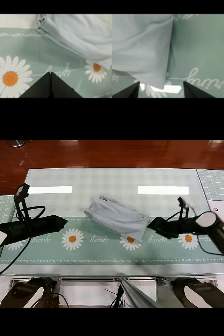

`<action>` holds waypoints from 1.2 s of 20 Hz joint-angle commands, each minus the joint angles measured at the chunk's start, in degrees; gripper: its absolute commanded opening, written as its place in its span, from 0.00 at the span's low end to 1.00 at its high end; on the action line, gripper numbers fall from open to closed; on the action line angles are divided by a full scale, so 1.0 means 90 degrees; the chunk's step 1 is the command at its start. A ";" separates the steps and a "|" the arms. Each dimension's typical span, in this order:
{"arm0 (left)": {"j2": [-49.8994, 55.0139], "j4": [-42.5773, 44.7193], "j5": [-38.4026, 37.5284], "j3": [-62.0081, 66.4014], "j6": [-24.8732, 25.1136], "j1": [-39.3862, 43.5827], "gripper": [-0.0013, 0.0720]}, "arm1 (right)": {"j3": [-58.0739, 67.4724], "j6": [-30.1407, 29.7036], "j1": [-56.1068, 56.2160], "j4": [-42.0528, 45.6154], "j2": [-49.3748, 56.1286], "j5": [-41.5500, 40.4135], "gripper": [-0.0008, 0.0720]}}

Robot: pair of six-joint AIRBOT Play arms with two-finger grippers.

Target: Fold the shirts.

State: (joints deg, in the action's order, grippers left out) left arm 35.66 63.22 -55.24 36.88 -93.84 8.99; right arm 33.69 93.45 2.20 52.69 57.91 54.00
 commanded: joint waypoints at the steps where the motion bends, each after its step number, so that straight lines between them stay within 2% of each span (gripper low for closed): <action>1: 0.0051 -0.0367 0.0304 -0.0100 0.0010 0.0000 0.05 | -0.0797 -0.0867 0.0219 -0.1569 0.0544 -0.0845 0.86; 3: 0.0063 -0.0367 0.0294 -0.0100 0.0010 0.0010 0.05 | -0.0527 -0.1486 0.0214 -0.2152 0.1273 -0.0695 0.84; 5: 0.0063 -0.0367 0.0284 -0.0100 0.0012 0.0010 0.05 | -0.0148 -0.1919 0.0219 -0.2540 0.1928 -0.0549 0.62; 6: 0.0063 -0.0367 0.0284 -0.0100 0.0010 0.0010 0.05 | 0.0036 -0.2084 0.0219 -0.2708 0.2176 -0.0515 0.58; 9: 0.0075 -0.0367 0.0287 -0.0100 0.0010 0.0010 0.05 | 0.0797 -0.2271 0.0219 -0.2793 0.2766 -0.0160 0.57; 10: 0.0078 -0.0367 0.0287 -0.0100 0.0010 0.0010 0.05 | 0.1129 -0.2409 0.0219 -0.2773 0.2917 0.0148 0.35; 11: 0.0075 -0.0367 0.0287 -0.0100 0.0010 0.0010 0.05 | 0.1484 -0.2727 0.0219 -0.2783 0.2992 0.0505 0.04; 13: 0.0075 -0.0367 0.0284 -0.0100 0.0010 0.0010 0.05 | 0.2331 -0.2793 0.0214 -0.2611 0.2929 0.1132 0.04; 14: 0.0075 -0.0367 0.0284 -0.0100 0.0010 0.0010 0.05 | 0.2861 -0.2625 0.0219 -0.2392 0.2841 0.1333 0.04; 20: 0.0075 -0.0367 0.0274 -0.0100 0.0012 0.0010 0.05 | 0.6917 -0.1020 0.0214 -0.0614 0.2429 0.2786 0.04; 24: 0.0075 -0.0367 0.0083 -0.0100 0.0012 0.0010 0.05 | 0.8852 -0.0102 0.0102 0.0954 0.2429 0.3653 0.04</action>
State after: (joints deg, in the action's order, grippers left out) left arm 36.29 59.92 -53.10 36.01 -93.76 9.04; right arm 100.31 85.47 3.79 50.02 80.05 79.77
